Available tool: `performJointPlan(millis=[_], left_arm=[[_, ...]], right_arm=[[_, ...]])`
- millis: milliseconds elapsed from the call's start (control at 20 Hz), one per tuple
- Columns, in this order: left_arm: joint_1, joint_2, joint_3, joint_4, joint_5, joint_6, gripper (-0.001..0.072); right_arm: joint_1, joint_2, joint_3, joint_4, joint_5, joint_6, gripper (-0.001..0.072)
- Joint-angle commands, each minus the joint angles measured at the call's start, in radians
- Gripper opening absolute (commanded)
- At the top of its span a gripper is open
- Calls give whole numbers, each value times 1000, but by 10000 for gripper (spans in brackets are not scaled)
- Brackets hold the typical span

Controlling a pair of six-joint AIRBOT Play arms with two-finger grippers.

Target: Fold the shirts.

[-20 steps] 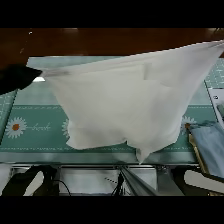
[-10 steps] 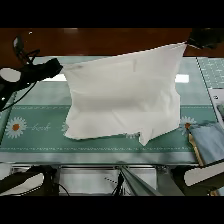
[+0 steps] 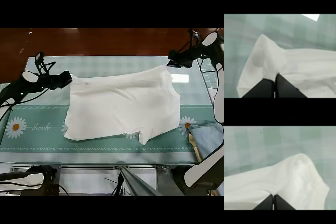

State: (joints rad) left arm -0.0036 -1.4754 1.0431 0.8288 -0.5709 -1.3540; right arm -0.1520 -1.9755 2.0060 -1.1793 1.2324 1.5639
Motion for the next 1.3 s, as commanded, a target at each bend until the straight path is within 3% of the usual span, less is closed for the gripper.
performJointPlan(millis=[0, 50, 100, 150, 300, 400, 500, 550, 850, 1100, 1200, 1250], left_arm=[[34, -10, 38, -2, -191, 0, 150], [62, -10, 69, 2, -279, 1, 357], [95, -10, 102, 5, -378, 7, 511], [140, -10, 143, 14, -518, 37, 554], [274, -2, 202, 72, -853, 40, 550], [353, 34, 152, 92, -954, 34, 548], [413, 105, 13, 92, -956, 79, 548], [434, 135, -65, 92, -950, 112, 548], [511, 163, -376, 90, -879, 237, 559], [492, 152, -411, 84, -819, 246, 563], [462, 136, -411, 84, -814, 246, 682], [443, 127, -411, 83, -805, 246, 682]], right_arm=[[-6, 31, 1, 43, 70, -23, 211], [-14, 62, 2, 53, 100, -58, 218], [-22, 95, 2, 48, 137, -98, 218], [-37, 132, 2, 32, 185, -145, 218], [-86, 227, 2, -167, 369, -209, 219], [-154, 263, 0, -191, 450, -193, 221], [-223, 286, -9, -145, 491, -190, 430], [-254, 296, -21, -102, 495, -188, 450], [-299, 299, -31, -12, 459, -181, 445], [-299, 298, -32, 3, 430, -181, 444], [-299, 298, -32, 3, 424, -181, 444], [-299, 298, -32, 3, 423, -181, 443]])
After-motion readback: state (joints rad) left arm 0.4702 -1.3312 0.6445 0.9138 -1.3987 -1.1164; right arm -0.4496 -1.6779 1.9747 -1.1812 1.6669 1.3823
